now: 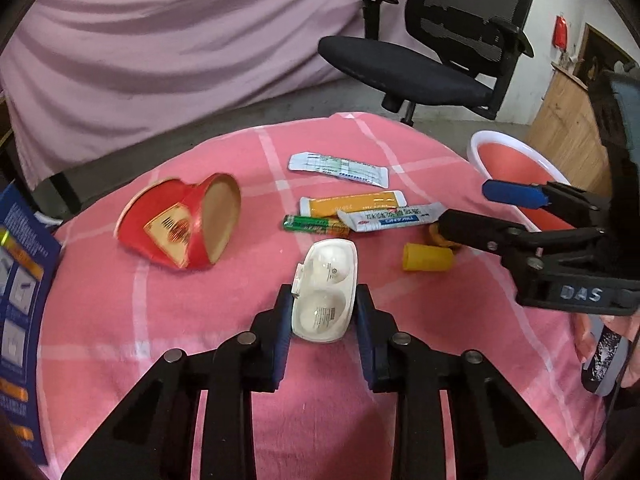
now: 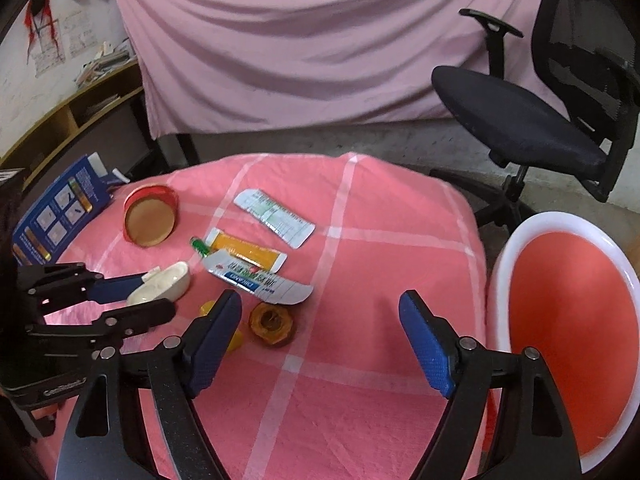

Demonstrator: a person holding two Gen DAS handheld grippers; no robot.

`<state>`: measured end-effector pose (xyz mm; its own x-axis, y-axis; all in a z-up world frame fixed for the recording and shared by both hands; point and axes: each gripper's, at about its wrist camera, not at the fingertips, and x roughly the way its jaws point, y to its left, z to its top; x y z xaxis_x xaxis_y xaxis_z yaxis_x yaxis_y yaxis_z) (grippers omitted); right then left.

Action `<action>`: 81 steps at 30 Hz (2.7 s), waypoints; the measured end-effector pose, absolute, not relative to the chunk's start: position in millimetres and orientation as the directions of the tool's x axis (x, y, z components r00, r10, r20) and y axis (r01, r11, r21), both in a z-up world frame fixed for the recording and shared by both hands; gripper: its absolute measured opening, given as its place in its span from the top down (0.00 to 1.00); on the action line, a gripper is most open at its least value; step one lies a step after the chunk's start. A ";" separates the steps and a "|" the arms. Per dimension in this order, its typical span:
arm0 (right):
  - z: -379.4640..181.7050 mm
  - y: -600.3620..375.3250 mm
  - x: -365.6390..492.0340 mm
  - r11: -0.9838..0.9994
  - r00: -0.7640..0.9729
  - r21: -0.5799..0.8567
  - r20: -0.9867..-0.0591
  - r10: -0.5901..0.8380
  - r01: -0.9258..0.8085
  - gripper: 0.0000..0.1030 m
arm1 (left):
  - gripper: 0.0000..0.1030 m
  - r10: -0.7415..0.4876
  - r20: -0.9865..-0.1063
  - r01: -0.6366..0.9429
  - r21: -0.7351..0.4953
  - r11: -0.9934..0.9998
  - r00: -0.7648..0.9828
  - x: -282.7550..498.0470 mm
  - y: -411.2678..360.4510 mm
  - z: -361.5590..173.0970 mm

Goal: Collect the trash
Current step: 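Grasp the white case with the left tool while the right tool grasps the brown peel, then carry both items over the orange bucket and open both tools to drop them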

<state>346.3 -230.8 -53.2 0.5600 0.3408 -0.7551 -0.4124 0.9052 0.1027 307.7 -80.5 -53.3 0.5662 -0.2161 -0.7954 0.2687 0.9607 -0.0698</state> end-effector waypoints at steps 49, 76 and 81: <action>20.7 -278.7 241.2 0.867 0.845 0.047 -0.203 0.495 -0.496 0.75 | 0.76 -0.129 -0.359 0.093 -0.115 0.989 0.925 219.2 -95.4 26.4; 17.0 -425.4 243.4 0.975 0.985 0.203 -0.127 0.114 -0.086 0.75 | 0.76 -0.385 -0.282 0.400 -0.005 0.917 0.879 268.4 -264.1 46.4; 9.1 -440.0 250.7 0.972 0.980 0.233 -0.179 0.084 -0.041 0.75 | 0.76 -0.379 -0.355 0.407 0.006 0.913 0.854 289.0 -287.7 36.2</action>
